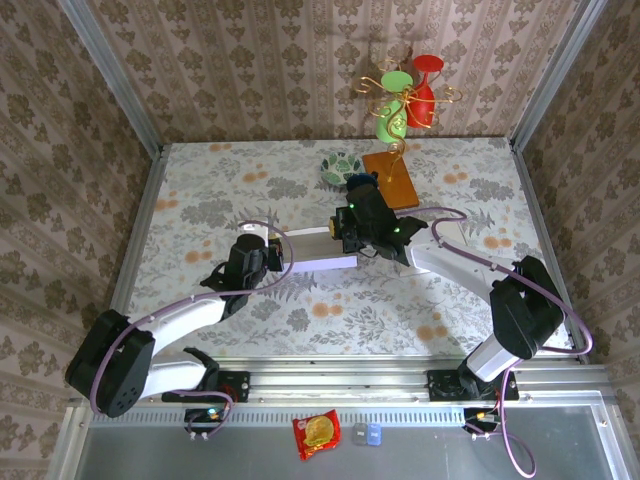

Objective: Fold the paper box

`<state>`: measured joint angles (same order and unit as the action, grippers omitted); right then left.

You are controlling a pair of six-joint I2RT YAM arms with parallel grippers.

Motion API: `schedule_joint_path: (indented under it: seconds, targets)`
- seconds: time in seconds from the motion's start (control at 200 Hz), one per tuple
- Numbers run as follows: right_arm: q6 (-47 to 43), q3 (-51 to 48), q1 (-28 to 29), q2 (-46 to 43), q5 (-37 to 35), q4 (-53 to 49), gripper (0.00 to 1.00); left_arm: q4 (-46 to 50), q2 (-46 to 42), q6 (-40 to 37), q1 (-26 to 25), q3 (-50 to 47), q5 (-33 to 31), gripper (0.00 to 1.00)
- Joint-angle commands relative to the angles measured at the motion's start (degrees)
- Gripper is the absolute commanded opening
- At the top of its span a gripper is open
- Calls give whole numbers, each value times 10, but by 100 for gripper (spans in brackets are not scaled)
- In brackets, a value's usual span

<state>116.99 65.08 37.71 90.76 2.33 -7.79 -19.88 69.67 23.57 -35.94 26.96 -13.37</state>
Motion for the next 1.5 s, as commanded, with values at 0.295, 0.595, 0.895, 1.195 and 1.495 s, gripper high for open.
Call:
schedule_joint_path:
  seconds: [0.295,0.595,0.895,1.195,1.495]
  targets:
    - [-25,-44,-8,-18,36,65,0,166,-86,103,-1,43,64,41]
    - [-34,-89,-6,-39,51,94,0,333,-273,255,15,38,111,39]
    - [-74,-133,-4,-59,81,133,0,448,-222,312,156,121,245,41]
    - [-120,-205,-8,-80,130,188,0,457,-103,352,197,150,338,34]
    - [-159,-242,-12,-58,175,244,0,406,-52,413,189,110,354,39]
